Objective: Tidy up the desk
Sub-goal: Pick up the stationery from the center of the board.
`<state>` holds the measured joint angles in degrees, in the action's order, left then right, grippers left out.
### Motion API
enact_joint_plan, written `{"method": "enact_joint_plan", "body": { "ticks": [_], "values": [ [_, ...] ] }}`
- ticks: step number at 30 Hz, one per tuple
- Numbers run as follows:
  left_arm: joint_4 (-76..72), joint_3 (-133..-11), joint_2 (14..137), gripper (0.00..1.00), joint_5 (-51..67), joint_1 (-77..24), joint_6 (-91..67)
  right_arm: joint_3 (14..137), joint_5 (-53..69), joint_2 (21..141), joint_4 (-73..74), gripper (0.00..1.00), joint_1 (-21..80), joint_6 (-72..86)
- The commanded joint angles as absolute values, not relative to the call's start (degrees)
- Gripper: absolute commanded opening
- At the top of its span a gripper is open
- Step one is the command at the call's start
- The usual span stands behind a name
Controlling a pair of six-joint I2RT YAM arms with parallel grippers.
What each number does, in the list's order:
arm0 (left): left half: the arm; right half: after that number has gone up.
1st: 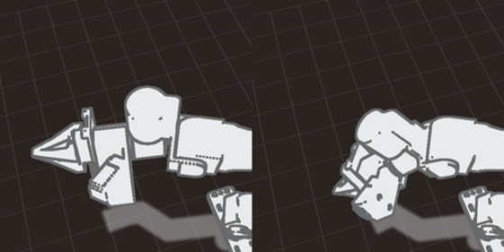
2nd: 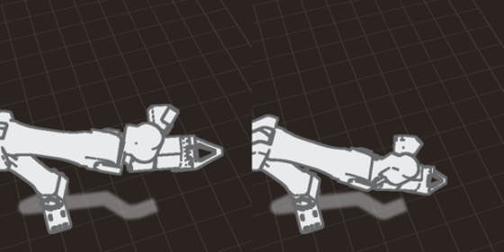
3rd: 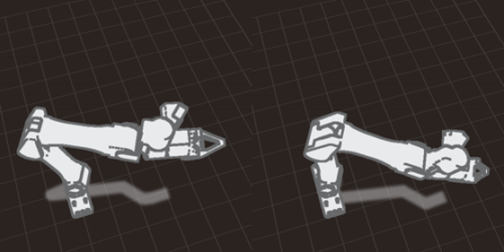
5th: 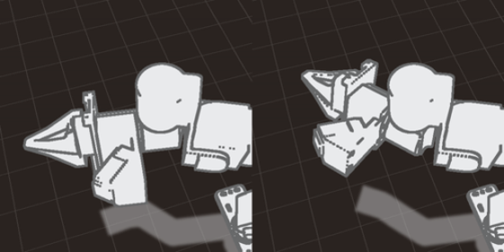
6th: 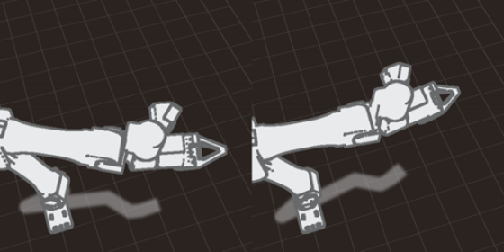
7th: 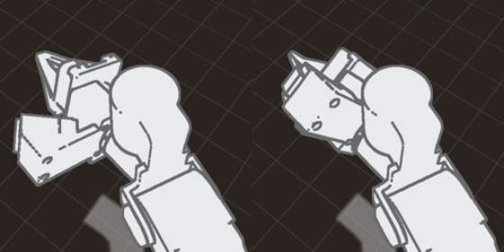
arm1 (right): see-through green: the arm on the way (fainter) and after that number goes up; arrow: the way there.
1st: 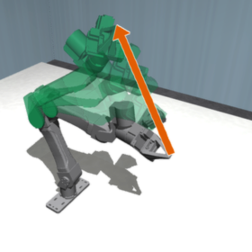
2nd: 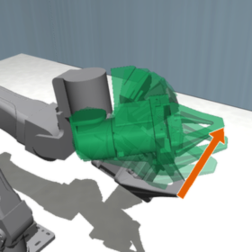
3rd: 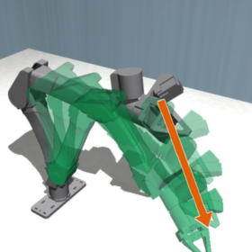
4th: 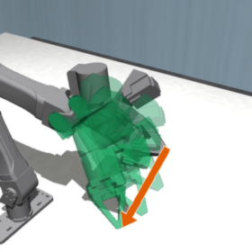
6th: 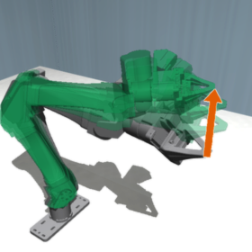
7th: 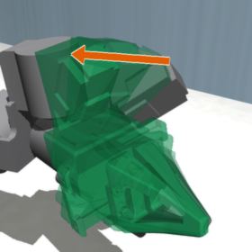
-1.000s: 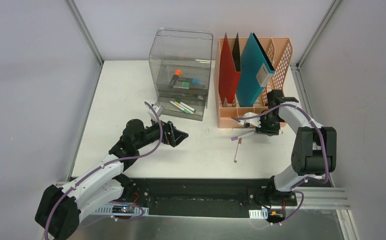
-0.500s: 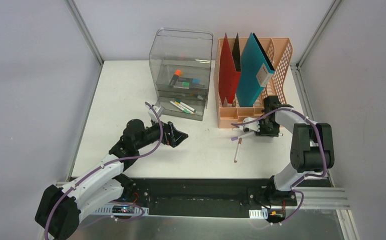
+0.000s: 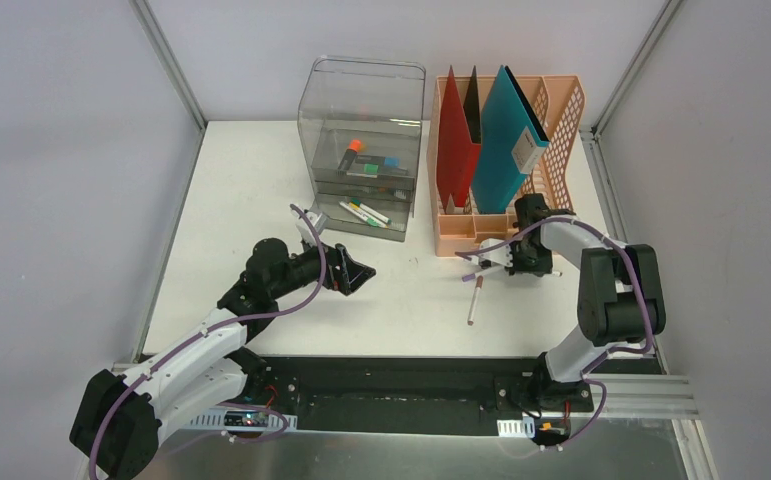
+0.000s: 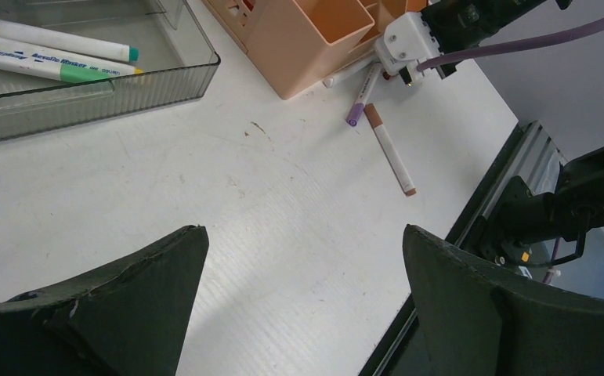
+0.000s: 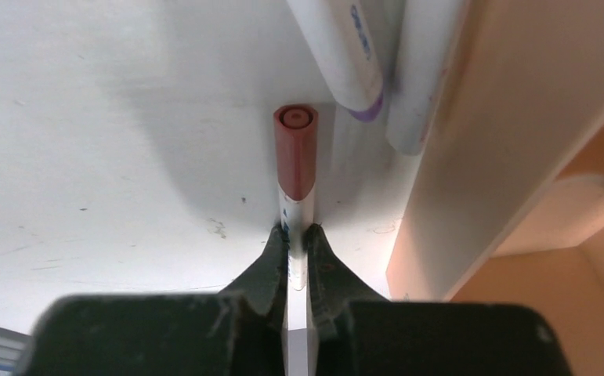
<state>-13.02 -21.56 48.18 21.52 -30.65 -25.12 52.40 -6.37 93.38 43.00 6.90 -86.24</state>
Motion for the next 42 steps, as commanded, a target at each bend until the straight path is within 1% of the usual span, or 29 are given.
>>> {"method": "enact_joint_plan", "body": {
  "ticks": [1,5,9,11,13,16,22,25,28,32,34,37,42],
  "values": [
    [-15.2,-20.4,47.6,0.99,21.6,-30.5,-23.4,52.6,-2.4,92.7,49.2,0.00,8.4,-79.1],
    [-16.9,-19.9,47.8,0.98,23.3,-30.4,-23.4,54.0,-2.0,91.1,53.0,0.00,9.4,-71.9],
    [-20.7,-19.4,49.2,0.96,26.6,-30.4,-24.7,57.9,-3.8,91.6,58.3,0.00,9.5,-58.0],
    [-23.2,-19.3,50.5,0.96,29.0,-30.4,-25.4,57.5,-3.2,90.7,58.4,0.00,9.5,-55.8],
    [-25.9,-19.1,51.9,0.96,31.8,-30.4,-26.6,55.8,-0.8,88.2,56.3,0.00,9.5,-54.5],
    [-29.8,-18.6,53.8,0.96,34.6,-30.4,-28.7,54.9,6.2,83.9,54.8,0.00,9.5,-51.8],
    [-42.5,-16.1,56.9,0.94,35.4,-30.6,-34.9,59.7,20.5,79.0,58.3,0.00,9.4,-46.3],
    [-50.2,-14.1,58.2,0.93,33.1,-32.0,-37.8,62.5,31.1,78.8,60.8,0.00,9.3,-45.0],
    [-53.8,-13.5,59.1,0.92,28.8,-35.1,-39.1,63.9,43.8,80.4,64.2,0.00,9.3,-45.7],
    [-55.3,-14.4,60.5,0.91,16.3,-43.1,-38.5,64.5,54.8,81.8,67.9,0.00,9.4,-47.4],
    [-55.4,-15.7,62.0,0.89,10.8,-46.1,-38.8,64.5,57.8,81.4,68.5,0.00,9.4,-47.8],
    [-56.6,-18.3,65.3,0.88,7.7,-48.8,-39.7,64.8,56.6,80.0,68.0,0.00,9.6,-48.0],
    [-67.7,-21.4,74.4,0.89,8.7,-52.5,-37.5,63.5,56.8,76.8,66.9,0.00,10.0,-47.4]
  ]
}}
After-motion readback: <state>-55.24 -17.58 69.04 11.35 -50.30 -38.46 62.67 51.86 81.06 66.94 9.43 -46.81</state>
